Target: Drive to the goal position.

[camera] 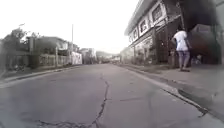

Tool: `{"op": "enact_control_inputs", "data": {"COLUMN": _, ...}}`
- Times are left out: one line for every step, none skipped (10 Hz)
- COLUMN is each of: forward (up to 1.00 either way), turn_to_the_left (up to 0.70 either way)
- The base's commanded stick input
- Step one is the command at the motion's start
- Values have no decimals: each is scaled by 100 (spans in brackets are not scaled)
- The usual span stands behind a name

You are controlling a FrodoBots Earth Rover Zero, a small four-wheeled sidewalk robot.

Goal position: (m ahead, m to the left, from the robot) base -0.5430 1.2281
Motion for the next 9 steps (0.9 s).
{"op": "enact_control_inputs", "data": {"forward": 100, "turn_to_the_left": 0}}
{"op": "enact_control_inputs", "data": {"forward": 100, "turn_to_the_left": 0}}
{"op": "enact_control_inputs", "data": {"forward": 100, "turn_to_the_left": 0}}
{"op": "enact_control_inputs", "data": {"forward": 100, "turn_to_the_left": 0}}
{"op": "enact_control_inputs", "data": {"forward": 100, "turn_to_the_left": 0}}
{"op": "enact_control_inputs", "data": {"forward": 100, "turn_to_the_left": 0}}
{"op": "enact_control_inputs", "data": {"forward": 100, "turn_to_the_left": 0}}
{"op": "enact_control_inputs", "data": {"forward": 100, "turn_to_the_left": 0}}
{"op": "enact_control_inputs", "data": {"forward": 100, "turn_to_the_left": 0}}
